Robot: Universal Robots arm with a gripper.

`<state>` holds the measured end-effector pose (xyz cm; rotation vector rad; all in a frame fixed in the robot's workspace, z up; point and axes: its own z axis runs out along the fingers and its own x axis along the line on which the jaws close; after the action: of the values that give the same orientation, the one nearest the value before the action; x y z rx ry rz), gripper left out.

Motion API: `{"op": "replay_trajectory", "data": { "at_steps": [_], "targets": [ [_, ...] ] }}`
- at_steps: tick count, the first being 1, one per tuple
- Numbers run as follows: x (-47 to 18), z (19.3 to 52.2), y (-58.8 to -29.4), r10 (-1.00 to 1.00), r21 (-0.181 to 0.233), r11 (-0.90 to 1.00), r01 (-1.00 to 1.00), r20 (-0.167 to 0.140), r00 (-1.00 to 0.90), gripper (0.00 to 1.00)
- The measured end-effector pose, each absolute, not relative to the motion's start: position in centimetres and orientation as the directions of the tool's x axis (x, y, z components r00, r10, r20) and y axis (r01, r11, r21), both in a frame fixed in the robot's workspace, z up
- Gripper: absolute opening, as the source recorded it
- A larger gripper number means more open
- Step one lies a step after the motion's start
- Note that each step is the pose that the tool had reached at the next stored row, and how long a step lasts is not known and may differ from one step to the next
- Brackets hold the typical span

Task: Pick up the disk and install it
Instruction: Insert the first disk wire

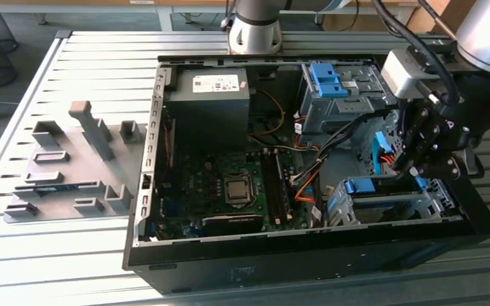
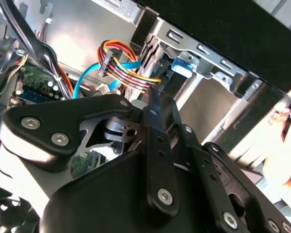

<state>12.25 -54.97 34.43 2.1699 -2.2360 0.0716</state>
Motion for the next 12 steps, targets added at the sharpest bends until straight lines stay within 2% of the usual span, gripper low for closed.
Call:
{"op": "replay_trajectory", "data": {
  "at_steps": [3, 4, 5, 6, 12],
  "targets": [
    [12.25, 34.81, -54.97, -0.998, -0.015, 0.03, -0.999, 0.05, -0.03, 0.22],
    [12.25, 34.8, -54.97, -0.998, -0.016, 0.03, -0.999, 0.05, -0.03, 0.16],
    [12.25, 34.8, -54.96, -0.998, -0.015, 0.03, -0.999, 0.05, -0.03, 0.16],
    [12.25, 34.8, -54.96, -0.998, -0.016, 0.03, -0.999, 0.05, -0.03, 0.11],
    [12.25, 34.82, -54.96, -0.998, -0.015, 0.03, -0.999, 0.05, -0.03, 0.11]
  ]
}}
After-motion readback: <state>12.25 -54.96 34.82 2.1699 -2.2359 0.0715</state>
